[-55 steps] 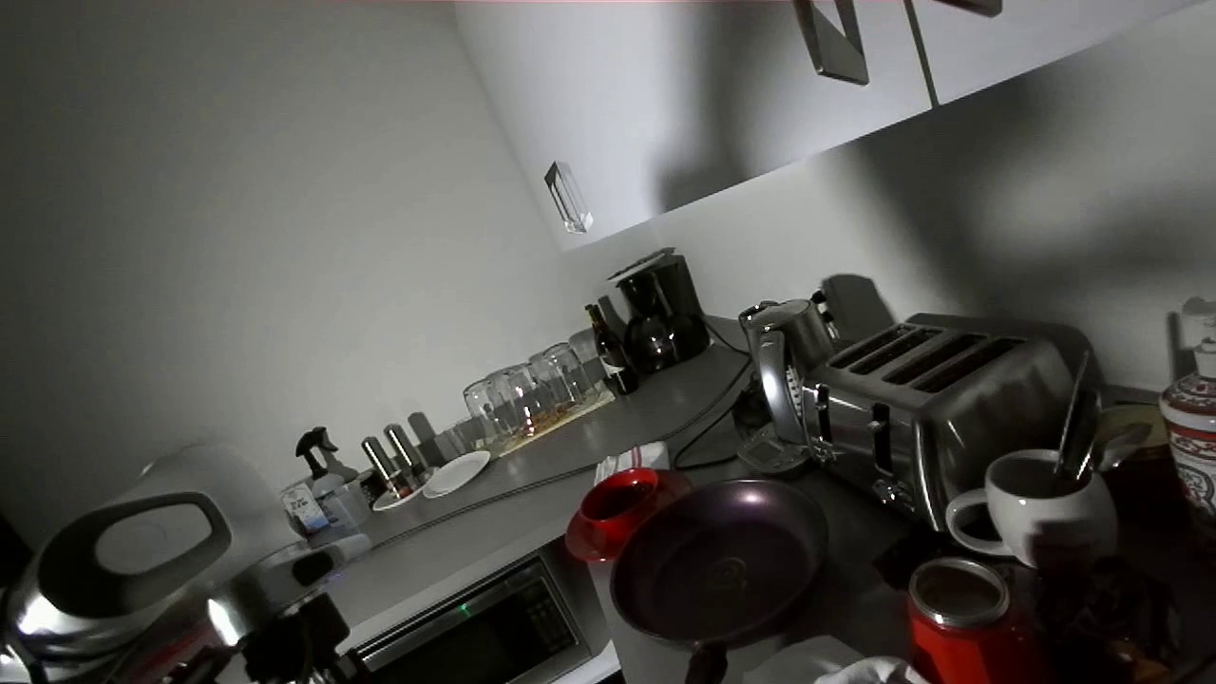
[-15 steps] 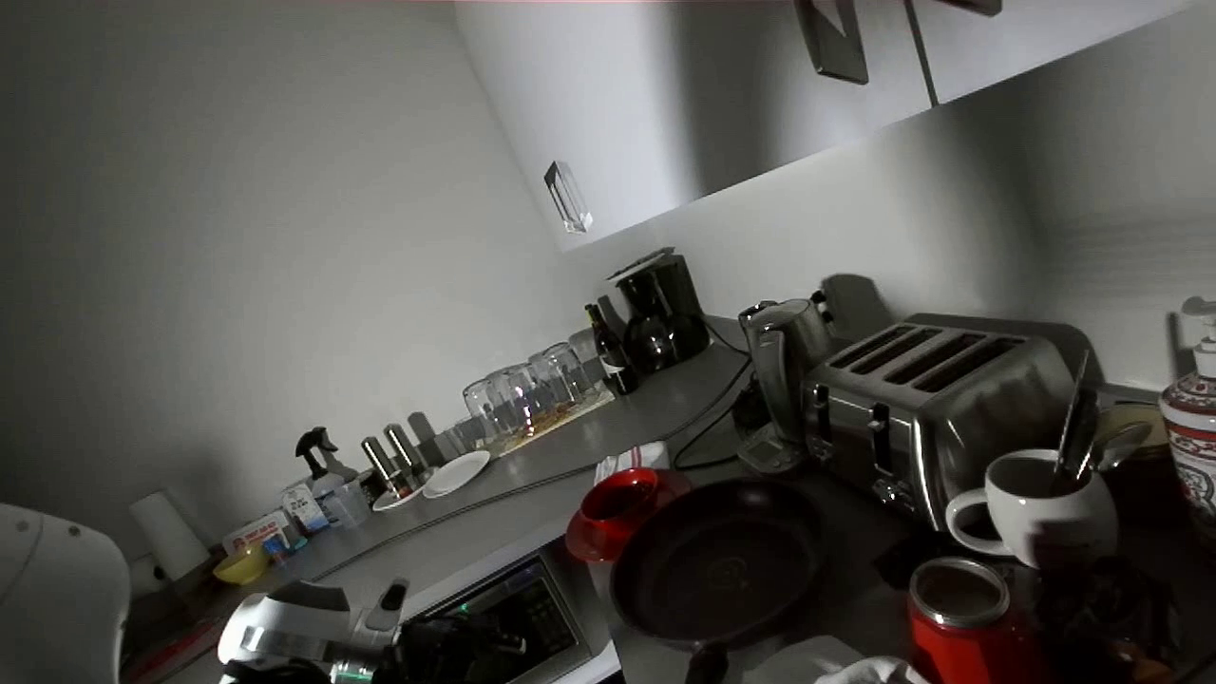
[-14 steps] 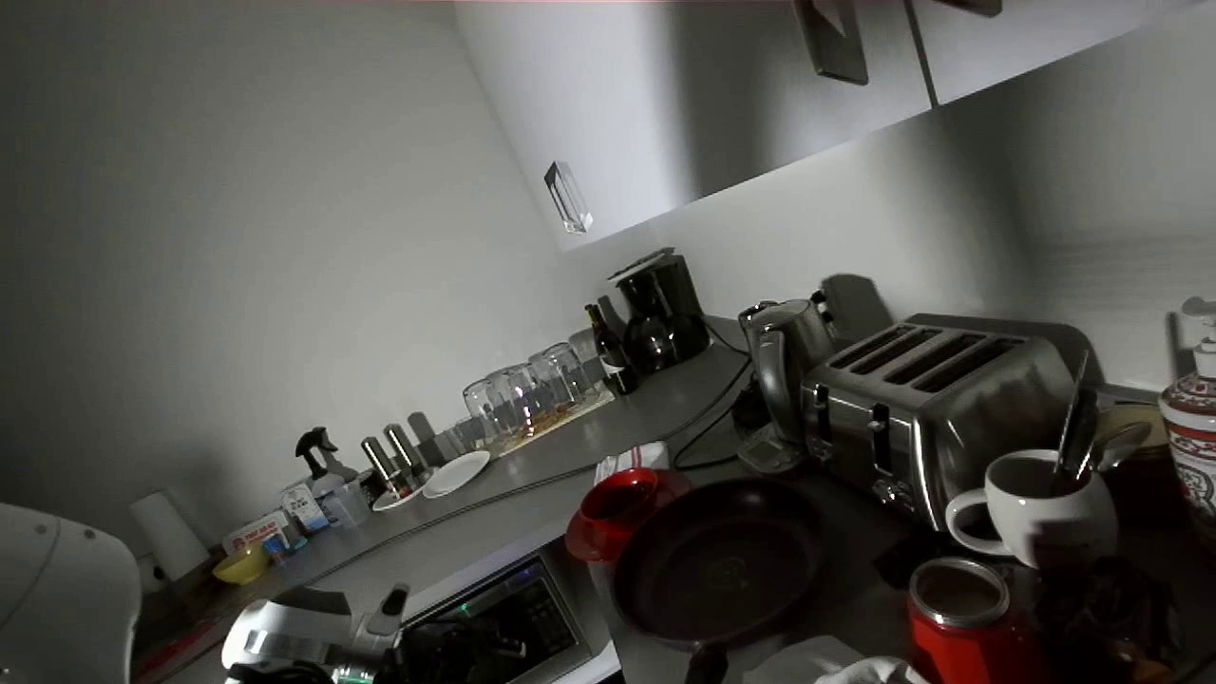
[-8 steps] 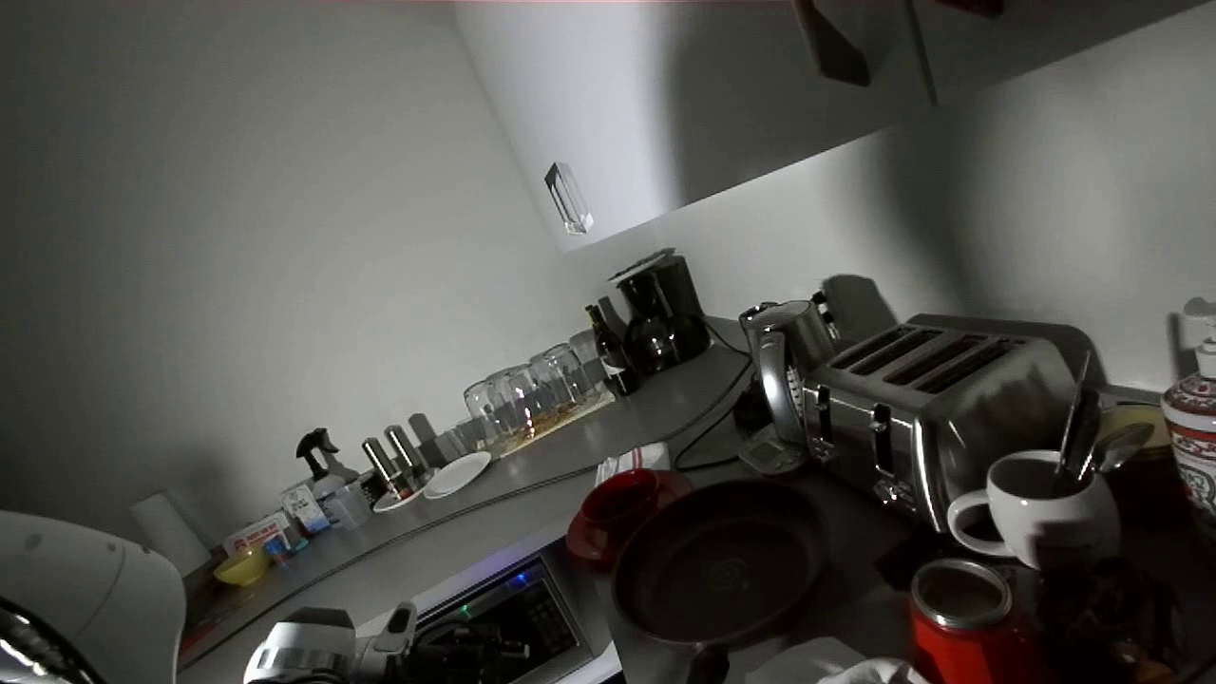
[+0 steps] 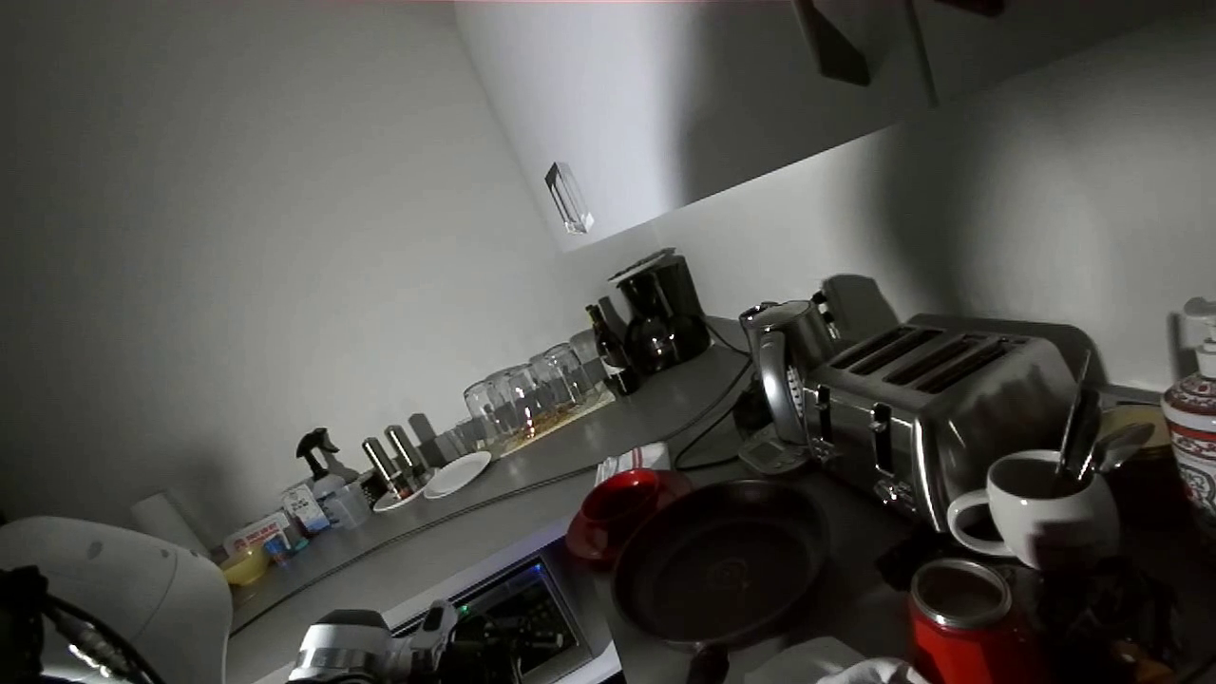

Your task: Open the topmost drawer

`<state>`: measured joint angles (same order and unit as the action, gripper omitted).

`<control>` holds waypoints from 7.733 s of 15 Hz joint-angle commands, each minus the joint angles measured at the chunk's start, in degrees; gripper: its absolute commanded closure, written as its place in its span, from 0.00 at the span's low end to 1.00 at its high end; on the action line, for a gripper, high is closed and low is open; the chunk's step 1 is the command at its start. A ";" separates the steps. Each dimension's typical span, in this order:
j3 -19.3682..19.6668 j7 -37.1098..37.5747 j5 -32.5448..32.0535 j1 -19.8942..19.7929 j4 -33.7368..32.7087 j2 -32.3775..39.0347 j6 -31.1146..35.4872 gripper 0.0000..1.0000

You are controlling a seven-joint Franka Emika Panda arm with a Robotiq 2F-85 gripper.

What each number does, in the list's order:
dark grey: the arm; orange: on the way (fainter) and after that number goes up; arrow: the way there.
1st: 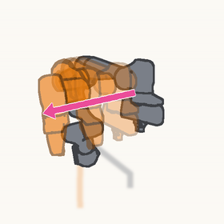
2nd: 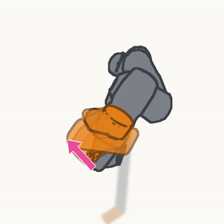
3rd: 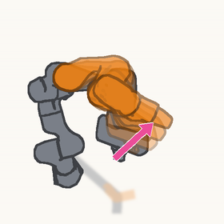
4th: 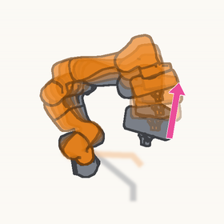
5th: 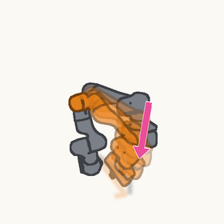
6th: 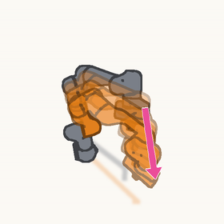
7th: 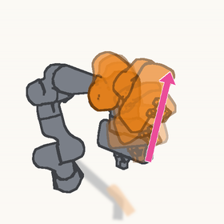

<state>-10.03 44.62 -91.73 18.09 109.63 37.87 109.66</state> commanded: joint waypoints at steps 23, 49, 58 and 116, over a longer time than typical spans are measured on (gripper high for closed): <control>0.89 1.17 -6.60 -4.12 -10.53 10.13 12.68 0.00; 1.20 -3.20 -8.48 -5.39 -18.85 16.50 8.99 0.00; 1.71 -3.53 -6.36 -5.76 -22.69 20.40 7.95 0.00; -0.07 0.49 -17.74 -5.35 -10.78 14.15 5.39 0.84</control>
<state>-9.58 45.29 -109.29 13.13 99.00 51.85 115.36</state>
